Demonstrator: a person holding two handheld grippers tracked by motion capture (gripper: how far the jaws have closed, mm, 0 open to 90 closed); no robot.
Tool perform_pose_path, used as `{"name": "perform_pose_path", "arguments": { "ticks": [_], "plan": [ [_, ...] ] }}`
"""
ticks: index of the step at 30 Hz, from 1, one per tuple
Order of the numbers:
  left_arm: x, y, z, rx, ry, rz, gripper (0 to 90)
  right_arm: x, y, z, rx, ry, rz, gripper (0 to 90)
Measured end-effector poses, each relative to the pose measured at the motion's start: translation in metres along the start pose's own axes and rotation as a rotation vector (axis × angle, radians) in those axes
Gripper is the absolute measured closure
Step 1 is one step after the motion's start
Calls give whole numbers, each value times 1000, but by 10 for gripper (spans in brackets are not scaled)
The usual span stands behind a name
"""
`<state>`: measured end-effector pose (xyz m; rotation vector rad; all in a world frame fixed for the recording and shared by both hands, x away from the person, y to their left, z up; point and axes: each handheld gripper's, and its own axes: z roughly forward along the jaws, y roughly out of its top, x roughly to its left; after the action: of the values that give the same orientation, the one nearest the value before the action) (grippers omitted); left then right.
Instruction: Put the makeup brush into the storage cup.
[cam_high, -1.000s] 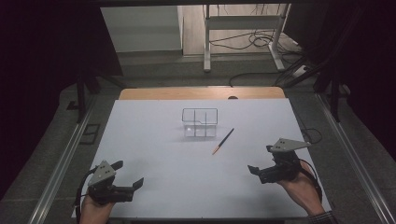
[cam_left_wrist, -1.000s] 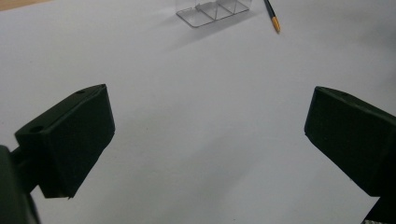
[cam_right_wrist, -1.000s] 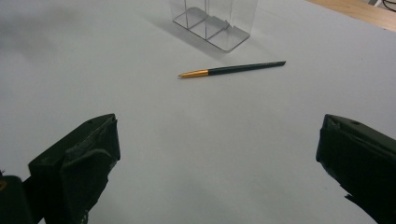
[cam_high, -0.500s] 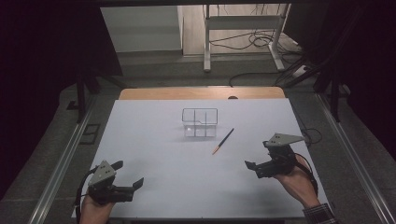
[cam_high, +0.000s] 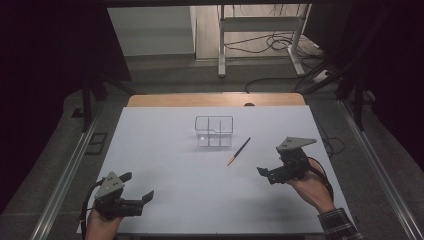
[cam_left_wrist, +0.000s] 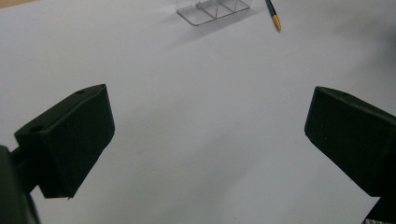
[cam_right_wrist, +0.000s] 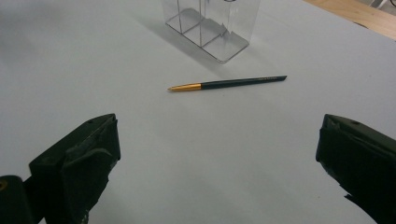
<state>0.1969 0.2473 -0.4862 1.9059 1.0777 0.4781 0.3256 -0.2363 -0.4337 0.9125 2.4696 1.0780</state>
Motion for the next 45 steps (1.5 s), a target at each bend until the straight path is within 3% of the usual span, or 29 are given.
{"name": "perform_pose_path", "arguments": {
  "ticks": [25, 45],
  "plan": [
    [0, 0, 0, 2, -3, -1, 22, -8, 25, 39, 83, 5, -35, 2],
    [0, 0, 0, 2, -7, 2, 22, -14, 36, 69, 141, 12, -66, 115]
  ]
}}
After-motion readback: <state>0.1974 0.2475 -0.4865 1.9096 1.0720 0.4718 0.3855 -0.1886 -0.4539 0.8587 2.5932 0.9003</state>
